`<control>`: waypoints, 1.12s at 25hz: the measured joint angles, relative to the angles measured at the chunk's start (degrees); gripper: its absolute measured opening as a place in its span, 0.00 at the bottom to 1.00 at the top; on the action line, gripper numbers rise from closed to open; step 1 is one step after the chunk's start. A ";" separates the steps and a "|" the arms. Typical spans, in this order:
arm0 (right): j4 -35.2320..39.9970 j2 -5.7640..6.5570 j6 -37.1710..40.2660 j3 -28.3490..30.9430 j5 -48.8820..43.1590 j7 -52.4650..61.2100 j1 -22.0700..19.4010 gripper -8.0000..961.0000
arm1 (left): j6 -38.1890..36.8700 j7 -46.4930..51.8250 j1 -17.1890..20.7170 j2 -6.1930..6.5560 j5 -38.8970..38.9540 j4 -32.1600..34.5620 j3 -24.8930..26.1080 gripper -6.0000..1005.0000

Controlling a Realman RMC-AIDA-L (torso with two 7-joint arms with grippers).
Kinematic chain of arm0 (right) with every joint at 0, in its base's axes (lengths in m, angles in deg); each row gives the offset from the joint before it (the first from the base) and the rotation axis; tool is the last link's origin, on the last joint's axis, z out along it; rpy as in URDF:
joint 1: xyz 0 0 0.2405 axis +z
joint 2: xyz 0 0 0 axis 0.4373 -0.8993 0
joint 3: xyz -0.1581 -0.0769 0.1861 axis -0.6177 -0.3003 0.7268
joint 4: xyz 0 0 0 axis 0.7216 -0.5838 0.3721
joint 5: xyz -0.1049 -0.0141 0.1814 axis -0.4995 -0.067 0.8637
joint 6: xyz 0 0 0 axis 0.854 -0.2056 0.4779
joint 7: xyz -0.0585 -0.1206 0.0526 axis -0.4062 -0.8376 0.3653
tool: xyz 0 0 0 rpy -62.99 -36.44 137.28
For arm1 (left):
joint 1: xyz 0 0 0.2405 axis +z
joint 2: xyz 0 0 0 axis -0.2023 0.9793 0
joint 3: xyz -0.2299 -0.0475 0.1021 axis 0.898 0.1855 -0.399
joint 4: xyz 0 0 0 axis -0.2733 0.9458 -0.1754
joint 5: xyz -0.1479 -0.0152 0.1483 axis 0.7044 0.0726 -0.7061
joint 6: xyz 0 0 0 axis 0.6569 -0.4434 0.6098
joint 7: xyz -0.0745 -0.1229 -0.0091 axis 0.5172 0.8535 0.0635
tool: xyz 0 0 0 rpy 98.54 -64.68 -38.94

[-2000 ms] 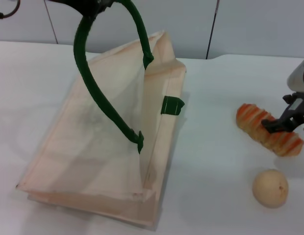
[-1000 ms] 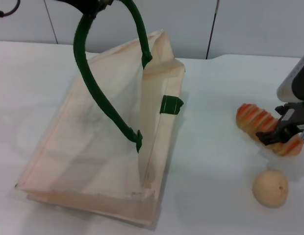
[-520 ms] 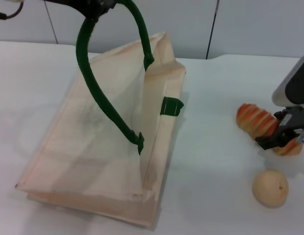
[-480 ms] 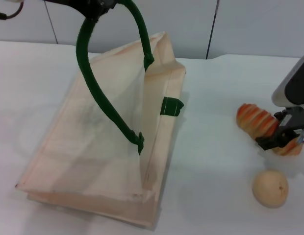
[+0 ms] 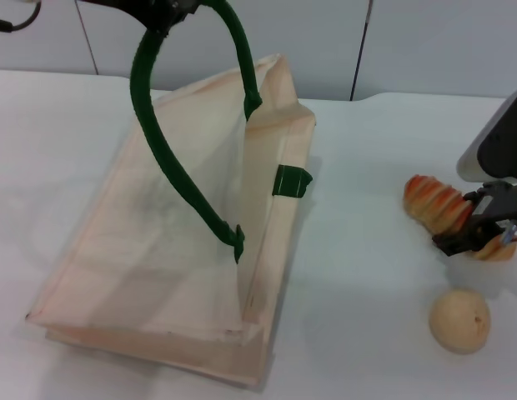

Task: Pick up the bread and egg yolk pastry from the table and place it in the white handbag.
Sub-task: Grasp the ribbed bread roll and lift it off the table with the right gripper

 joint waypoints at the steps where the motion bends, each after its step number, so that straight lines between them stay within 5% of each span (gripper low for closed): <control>1: 0.00 0.00 0.00 0.00 -0.12 -0.02 0.04 0.90 | 0.00 0.00 0.00 0.02 0.00 0.00 0.00 0.11; 12: 0.62 -0.09 -0.15 0.31 -0.48 0.03 0.18 0.89 | 0.01 -0.06 0.13 0.08 0.00 0.00 0.00 0.11; 15: 0.63 -0.09 -0.16 0.40 -0.63 0.32 0.29 0.77 | -0.02 -0.07 0.04 0.08 0.00 0.00 0.00 0.11; 28: 0.94 -0.11 -0.09 0.06 -3.51 2.76 0.95 0.66 | -0.09 -0.08 0.04 0.08 0.00 0.00 0.00 0.11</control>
